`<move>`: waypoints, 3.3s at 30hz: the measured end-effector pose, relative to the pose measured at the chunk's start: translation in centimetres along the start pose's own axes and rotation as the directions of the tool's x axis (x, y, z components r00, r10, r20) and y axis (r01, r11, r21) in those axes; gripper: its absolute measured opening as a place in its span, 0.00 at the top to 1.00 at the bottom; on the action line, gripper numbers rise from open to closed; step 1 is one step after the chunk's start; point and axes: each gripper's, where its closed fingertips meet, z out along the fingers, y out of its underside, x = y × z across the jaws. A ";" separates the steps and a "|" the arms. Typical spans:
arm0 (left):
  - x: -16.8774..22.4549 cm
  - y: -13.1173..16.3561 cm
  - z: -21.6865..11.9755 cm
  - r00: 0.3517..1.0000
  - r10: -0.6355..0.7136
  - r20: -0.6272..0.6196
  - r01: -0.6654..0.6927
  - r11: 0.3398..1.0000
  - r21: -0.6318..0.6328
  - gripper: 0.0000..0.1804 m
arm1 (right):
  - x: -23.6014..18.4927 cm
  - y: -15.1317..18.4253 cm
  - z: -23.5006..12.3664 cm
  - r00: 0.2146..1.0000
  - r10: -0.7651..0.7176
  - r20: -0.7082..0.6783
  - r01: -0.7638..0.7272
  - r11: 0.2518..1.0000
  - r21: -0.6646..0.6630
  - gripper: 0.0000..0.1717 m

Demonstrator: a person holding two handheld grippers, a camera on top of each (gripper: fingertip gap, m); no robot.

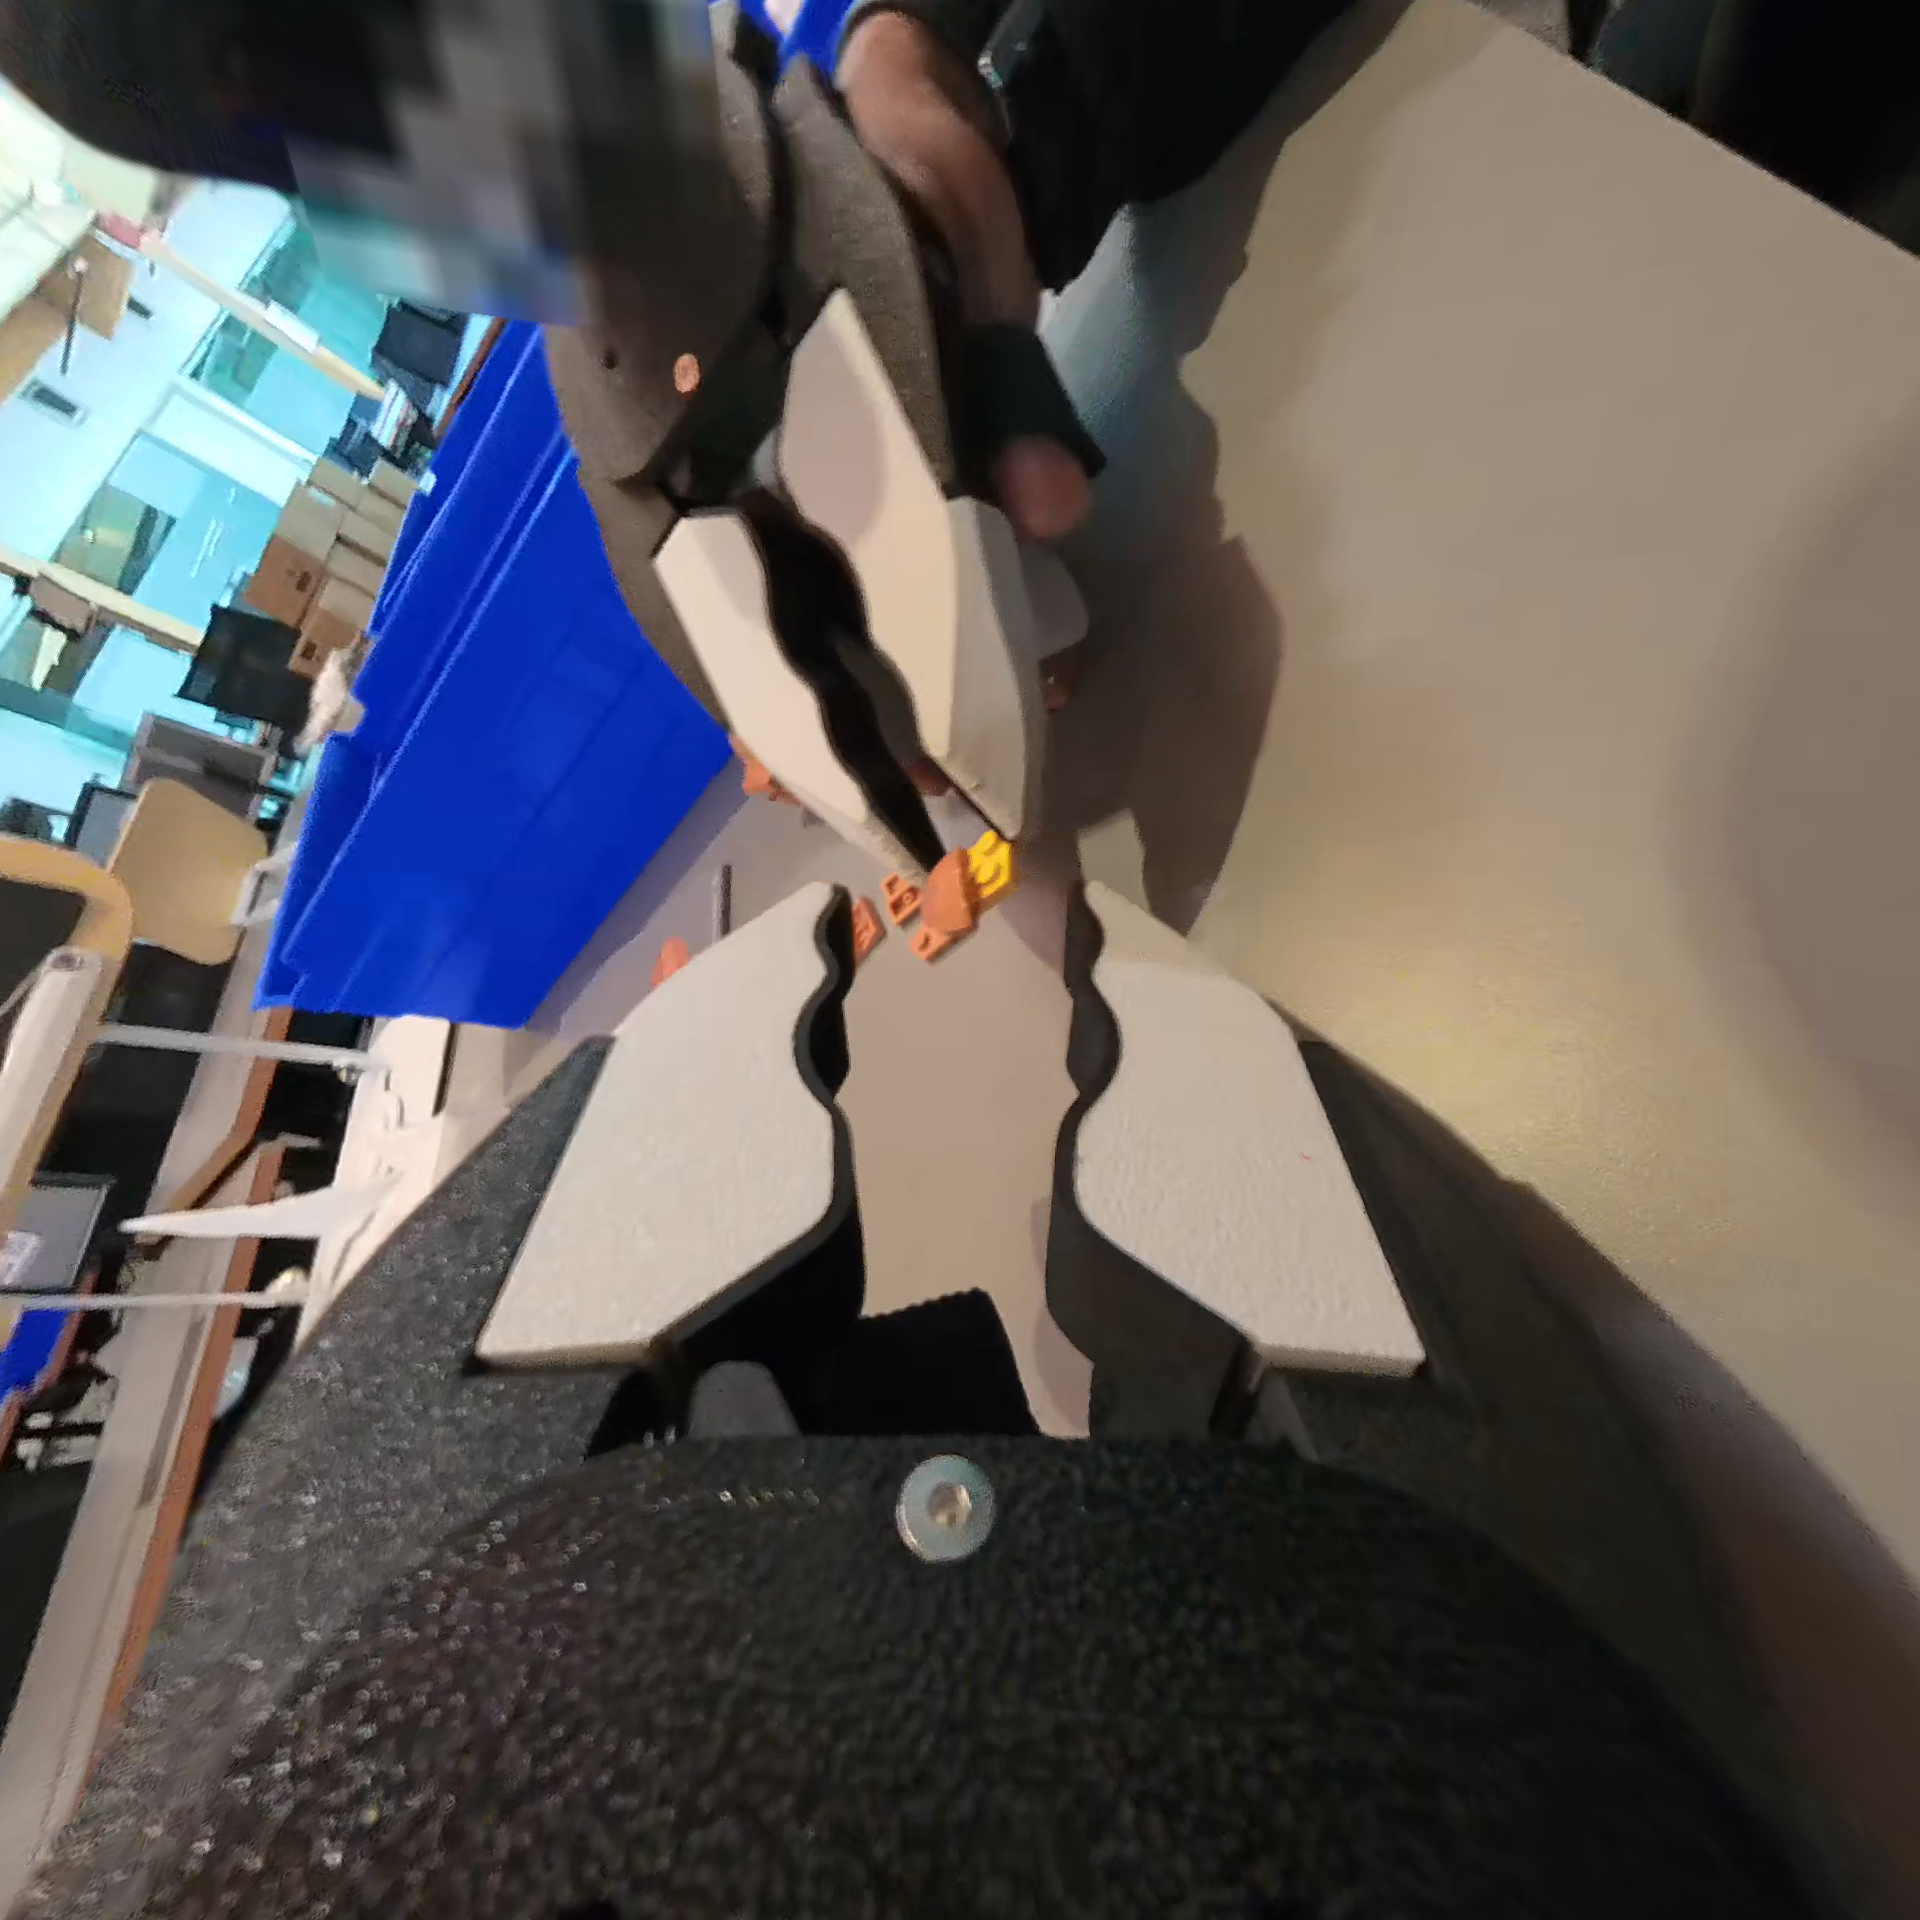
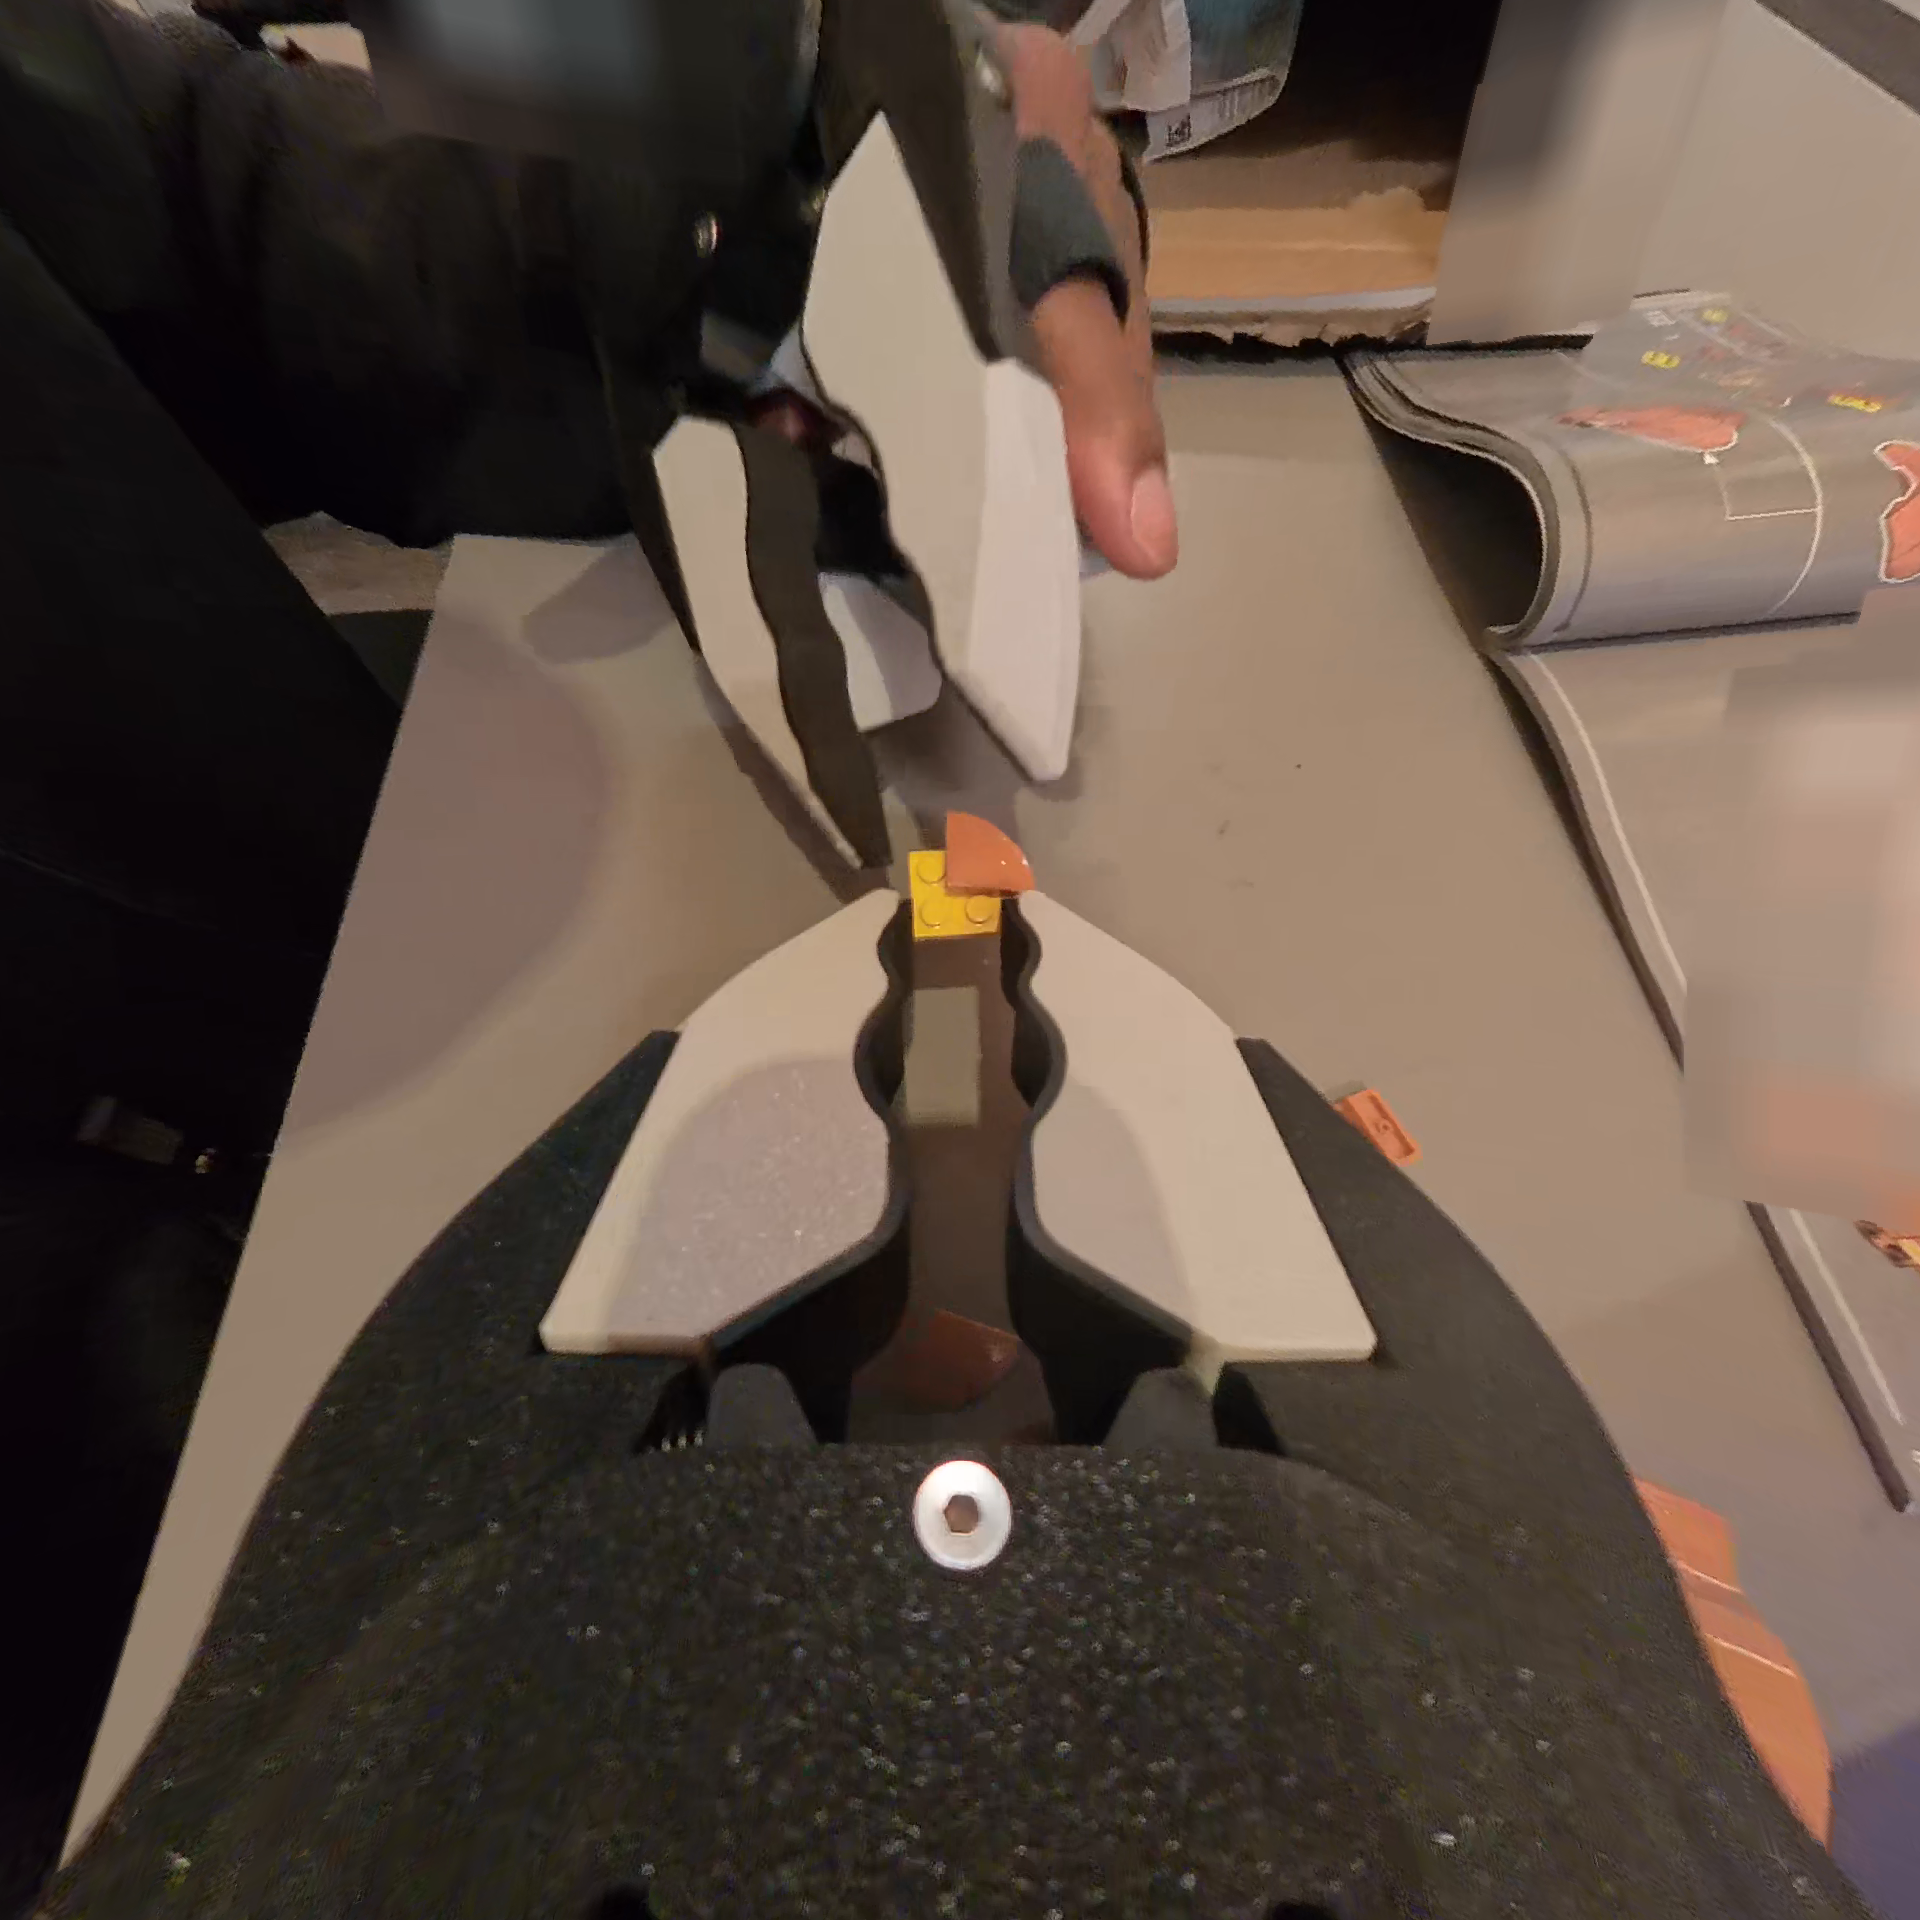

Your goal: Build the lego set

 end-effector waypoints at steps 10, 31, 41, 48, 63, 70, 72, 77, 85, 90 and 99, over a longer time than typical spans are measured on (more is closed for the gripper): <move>0.0 0.0 0.9 0.987 0.143 0.069 -0.142 0.990 -0.016 0.91 | -0.7 -0.8 -0.2 0.998 0.036 0.050 -0.038 0.999 0.037 0.91; -1.3 0.6 0.8 0.932 0.308 0.190 -0.289 0.949 -0.122 0.95 | 0.0 -1.3 -0.6 0.994 0.101 0.045 -0.104 0.992 0.074 0.91; -1.9 0.0 0.4 0.917 0.327 0.230 -0.306 0.944 -0.121 0.97 | -0.2 -2.0 -1.0 0.984 0.152 0.093 -0.162 0.980 0.115 0.91; -2.0 -0.2 0.3 0.900 0.369 0.233 -0.340 0.927 -0.157 0.97 | -0.3 -2.3 -1.1 0.977 0.186 0.108 -0.199 0.973 0.121 0.91; -2.6 0.0 0.5 0.972 0.087 0.217 -0.076 0.995 -0.058 0.97 | 0.2 -2.4 -1.4 0.986 0.152 0.064 -0.160 0.976 0.147 0.90; -2.6 0.9 0.6 0.979 -0.166 0.121 0.170 0.985 -0.020 0.98 | 1.1 -1.7 -1.0 0.990 -0.088 -0.107 0.098 0.990 0.098 0.87; -2.2 0.7 0.8 0.980 -0.176 0.094 0.179 0.984 -0.016 0.98 | 1.1 -1.9 -0.8 0.982 -0.136 -0.134 0.150 0.983 0.104 0.87; -1.8 0.7 1.0 0.981 -0.180 0.071 0.183 0.983 -0.031 0.98 | 1.0 -2.2 -0.8 0.960 -0.216 -0.178 0.236 0.966 0.104 0.92; -1.2 0.8 1.1 0.990 -0.131 0.054 0.135 0.988 -0.078 0.98 | 0.6 -1.7 -0.4 0.956 -0.248 -0.158 0.261 0.962 0.074 0.95; -1.0 0.7 1.1 0.992 -0.117 0.040 0.119 0.989 -0.082 0.98 | 0.3 -1.6 -0.4 0.952 -0.268 -0.146 0.279 0.959 0.057 0.96; -1.0 0.8 1.2 0.992 -0.115 0.048 0.118 0.990 -0.076 0.98 | 0.4 -1.5 -0.4 0.963 -0.234 -0.138 0.243 0.968 0.055 0.95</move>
